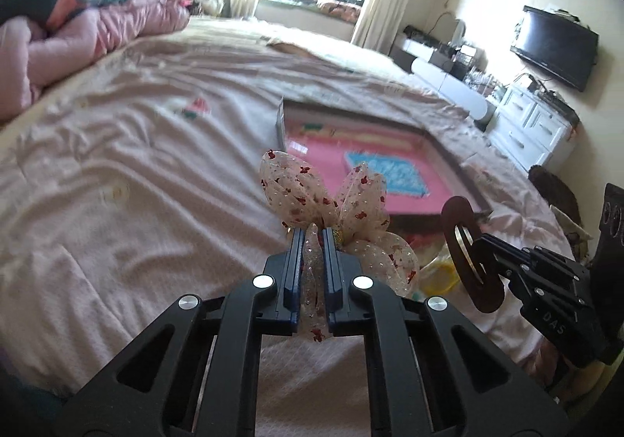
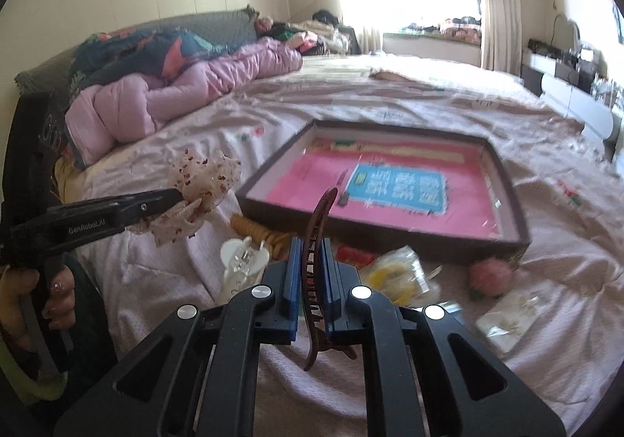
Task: Organize jewelry
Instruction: 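Grasp the polka-dot bow with the left tool while the right tool grasps the brown clip, then lower the bow and brown clip into the tray and open both tools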
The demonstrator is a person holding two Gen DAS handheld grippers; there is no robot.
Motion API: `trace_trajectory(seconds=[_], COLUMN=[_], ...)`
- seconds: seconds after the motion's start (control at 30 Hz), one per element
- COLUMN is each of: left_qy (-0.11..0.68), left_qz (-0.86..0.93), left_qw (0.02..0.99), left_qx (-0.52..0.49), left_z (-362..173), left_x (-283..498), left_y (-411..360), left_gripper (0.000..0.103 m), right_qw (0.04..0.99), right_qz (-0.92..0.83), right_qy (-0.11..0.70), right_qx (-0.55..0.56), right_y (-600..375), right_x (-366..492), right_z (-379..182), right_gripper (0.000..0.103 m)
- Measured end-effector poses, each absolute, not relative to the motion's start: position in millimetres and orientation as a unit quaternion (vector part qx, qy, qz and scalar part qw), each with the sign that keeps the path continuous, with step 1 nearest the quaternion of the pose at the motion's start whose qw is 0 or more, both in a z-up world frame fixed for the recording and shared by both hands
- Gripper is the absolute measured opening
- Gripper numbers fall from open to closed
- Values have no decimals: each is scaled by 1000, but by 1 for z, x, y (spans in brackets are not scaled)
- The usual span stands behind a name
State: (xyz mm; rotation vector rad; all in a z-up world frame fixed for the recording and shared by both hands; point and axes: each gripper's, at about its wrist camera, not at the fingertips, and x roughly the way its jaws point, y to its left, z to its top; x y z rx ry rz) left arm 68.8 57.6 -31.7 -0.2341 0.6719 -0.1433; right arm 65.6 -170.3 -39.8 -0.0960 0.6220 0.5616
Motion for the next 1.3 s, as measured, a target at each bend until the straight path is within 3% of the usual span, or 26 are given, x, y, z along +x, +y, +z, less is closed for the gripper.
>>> trace_trajectory(seconds=[0.7, 1.3], left_qy=[311, 389], left_qz=[-97, -71], left_qw=[942, 916], left_qx=[-77, -64], left_z=[-5, -68], left_x=[154, 217], left_y=[0, 2], left_gripper=[4, 5], right_qw=[961, 943], right_qz=[162, 153], right_qy=[224, 295], right_qx=[-25, -9], right_y=[-259, -258], right_x=[111, 207], right_z=[16, -14], right_gripper=[10, 10])
